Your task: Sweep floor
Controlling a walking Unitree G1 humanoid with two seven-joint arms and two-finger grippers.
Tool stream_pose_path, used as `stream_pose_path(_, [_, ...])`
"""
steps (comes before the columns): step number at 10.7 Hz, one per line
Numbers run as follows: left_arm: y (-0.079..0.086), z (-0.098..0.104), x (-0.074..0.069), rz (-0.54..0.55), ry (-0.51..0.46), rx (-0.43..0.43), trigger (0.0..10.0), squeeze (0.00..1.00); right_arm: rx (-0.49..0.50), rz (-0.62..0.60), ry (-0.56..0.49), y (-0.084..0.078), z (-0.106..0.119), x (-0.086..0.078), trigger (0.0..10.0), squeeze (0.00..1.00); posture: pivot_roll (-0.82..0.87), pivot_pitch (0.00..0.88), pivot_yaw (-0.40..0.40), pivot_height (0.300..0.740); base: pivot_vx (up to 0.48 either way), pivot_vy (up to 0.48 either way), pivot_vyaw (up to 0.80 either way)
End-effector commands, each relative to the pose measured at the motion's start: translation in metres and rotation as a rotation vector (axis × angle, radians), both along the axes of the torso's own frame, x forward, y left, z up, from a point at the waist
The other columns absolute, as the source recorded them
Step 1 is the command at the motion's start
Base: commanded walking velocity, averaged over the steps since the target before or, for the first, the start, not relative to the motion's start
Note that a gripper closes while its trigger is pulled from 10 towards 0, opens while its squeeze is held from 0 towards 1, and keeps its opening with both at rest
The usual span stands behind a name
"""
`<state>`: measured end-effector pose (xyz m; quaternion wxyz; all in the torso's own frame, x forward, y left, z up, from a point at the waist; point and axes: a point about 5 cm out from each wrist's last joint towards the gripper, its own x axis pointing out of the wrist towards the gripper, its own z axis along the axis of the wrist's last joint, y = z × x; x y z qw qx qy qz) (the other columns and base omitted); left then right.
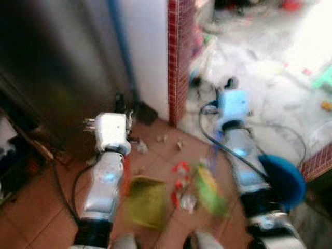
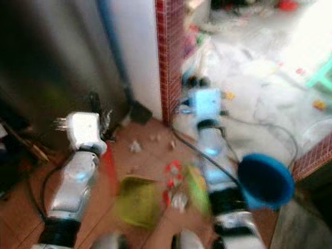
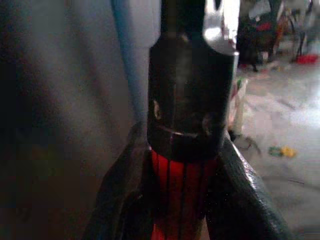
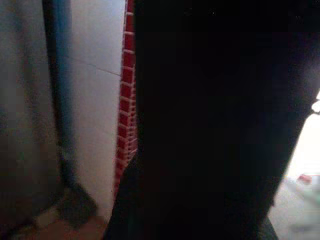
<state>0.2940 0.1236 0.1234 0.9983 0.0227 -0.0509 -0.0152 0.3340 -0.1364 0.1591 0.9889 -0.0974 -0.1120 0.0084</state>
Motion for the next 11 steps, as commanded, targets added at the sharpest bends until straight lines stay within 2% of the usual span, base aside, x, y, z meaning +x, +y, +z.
stream_pose_path(1, [0.009, 0.012, 0.002, 0.03, -0.057, 0.006, 10.0, 0.0, -0.003, 0.035, -0.054, 0.011, 0.012, 0.0, 10.0, 0.0, -0.03, 0.077, -0.001, 0.74, 0.0, 0.0, 0.0])
stream_pose_path(5, [0.011, 0.013, 0.007, 0.05, -0.059, 0.026, 10.0, 0.0, -0.004, 0.039, -0.067, 0.013, 0.018, 0.005, 10.0, 0.0, -0.03, 0.088, 0.01, 0.74, 0.0, 0.0, 0.0])
stream_pose_path(6, [0.013, 0.015, 0.008, 0.046, -0.065, 0.068, 10.0, 0.0, -0.004, 0.036, -0.07, 0.012, 0.019, 0.006, 10.0, 0.0, -0.03, 0.087, 0.009, 0.74, 0.0, 0.0, 0.0])
stream_pose_path(7, [0.014, 0.013, 0.009, 0.05, -0.055, 0.067, 10.0, 0.0, -0.004, 0.033, -0.063, 0.011, 0.018, 0.006, 10.0, 0.0, -0.02, 0.092, 0.005, 0.74, 0.0, 0.0, 0.0])
stream_pose_path(9, [0.011, -0.006, 0.014, 0.058, 0.029, 0.122, 10.0, 0.0, -0.002, 0.038, -0.055, 0.014, 0.017, 0.006, 10.0, 0.0, -0.04, 0.098, 0.001, 0.74, 0.0, 0.0, 0.0])
stream_pose_path(11, [0.01, -0.013, 0.024, 0.071, 0.057, 0.107, 10.0, 0.0, -0.001, 0.033, -0.039, 0.009, 0.014, 0.003, 10.0, 0.0, -0.05, 0.102, -0.003, 0.74, 0.0, 0.0, 0.0])
